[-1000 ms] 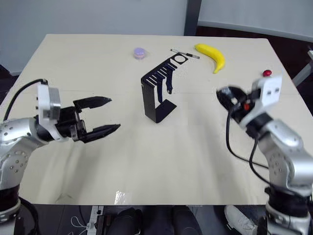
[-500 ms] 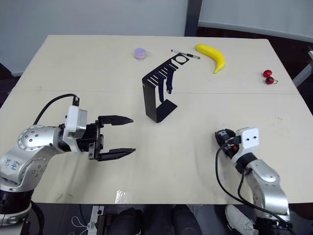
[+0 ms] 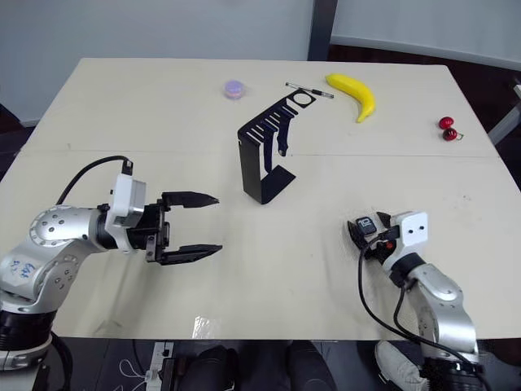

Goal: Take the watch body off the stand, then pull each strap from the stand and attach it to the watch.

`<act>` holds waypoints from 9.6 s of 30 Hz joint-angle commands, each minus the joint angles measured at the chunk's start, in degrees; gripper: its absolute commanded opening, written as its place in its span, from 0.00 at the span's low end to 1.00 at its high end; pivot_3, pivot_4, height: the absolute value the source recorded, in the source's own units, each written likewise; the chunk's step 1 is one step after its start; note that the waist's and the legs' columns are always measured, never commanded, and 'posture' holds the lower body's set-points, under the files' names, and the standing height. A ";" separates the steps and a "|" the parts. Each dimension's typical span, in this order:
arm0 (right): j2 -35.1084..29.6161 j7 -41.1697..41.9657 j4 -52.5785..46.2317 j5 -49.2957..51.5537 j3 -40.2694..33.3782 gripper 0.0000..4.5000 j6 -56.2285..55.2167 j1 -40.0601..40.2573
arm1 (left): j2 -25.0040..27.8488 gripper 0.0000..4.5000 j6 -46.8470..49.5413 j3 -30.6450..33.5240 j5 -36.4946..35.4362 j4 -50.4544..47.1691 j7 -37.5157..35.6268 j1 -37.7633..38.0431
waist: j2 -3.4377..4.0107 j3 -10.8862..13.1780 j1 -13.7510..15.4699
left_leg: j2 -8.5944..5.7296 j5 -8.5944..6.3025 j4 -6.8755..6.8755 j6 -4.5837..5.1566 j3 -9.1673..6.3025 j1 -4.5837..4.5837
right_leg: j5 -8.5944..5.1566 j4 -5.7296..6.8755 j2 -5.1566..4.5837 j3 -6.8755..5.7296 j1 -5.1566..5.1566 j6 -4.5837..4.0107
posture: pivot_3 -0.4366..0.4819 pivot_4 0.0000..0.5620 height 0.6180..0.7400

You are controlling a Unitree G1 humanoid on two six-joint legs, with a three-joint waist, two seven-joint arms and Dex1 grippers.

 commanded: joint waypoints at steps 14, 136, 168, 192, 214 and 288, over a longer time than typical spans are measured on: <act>-18.62 28.57 18.43 -0.66 -16.76 1.00 -25.35 8.24 | -5.48 1.00 -9.14 23.58 11.03 -3.48 15.13 29.98 | -0.22 0.03 0.25 | -0.02 -0.10 -0.15 0.17 0.06 0.81 | 0.00 -1.17 -0.08 0.34 1.11 0.00 | 0.48 0.27 1.00; 24.13 -23.37 -5.28 -17.31 21.49 1.00 1.69 -24.46 | -48.35 0.01 -4.74 -12.60 43.84 20.77 66.44 -15.46 | -0.17 -0.19 1.92 | -0.01 -0.16 -0.34 0.27 0.59 1.37 | 0.15 -0.51 -0.11 1.04 0.90 0.29 | 0.48 0.27 1.00; 20.17 -18.09 -7.28 -25.69 27.03 0.01 -12.73 -22.13 | -48.17 0.00 -4.72 -12.04 43.57 21.12 64.97 -15.68 | -0.18 -0.19 1.65 | -0.02 -0.16 -0.36 0.27 0.59 1.32 | 0.15 -0.52 -0.15 1.04 0.89 0.30 | 0.48 0.27 1.00; 10.68 -7.48 -12.52 -16.08 19.52 0.00 -14.08 -8.26 | -45.58 0.65 -0.09 -11.34 40.55 15.52 58.21 -10.48 | -0.23 -0.17 1.56 | -0.04 -0.16 -0.37 0.27 0.71 1.31 | 0.15 -0.64 -0.11 1.17 0.90 0.30 | 0.48 0.27 1.00; 1.40 7.42 -18.83 36.80 15.43 0.00 27.49 -17.62 | -12.87 0.98 29.70 11.12 -20.36 6.18 10.88 -8.30 | -0.29 -0.14 1.47 | -0.03 -0.18 -0.34 0.26 0.34 1.34 | 0.15 -1.00 -0.11 1.10 1.05 0.29 | 0.48 0.27 1.00; -5.29 8.89 -10.12 -0.85 -16.22 0.98 -9.51 22.38 | -3.71 0.00 8.66 12.08 -9.96 7.47 8.27 0.41 | -0.30 -0.14 1.57 | -0.14 -0.18 -0.25 0.26 0.12 0.84 | 0.20 -1.57 0.02 1.18 0.94 0.40 | 0.48 0.27 1.00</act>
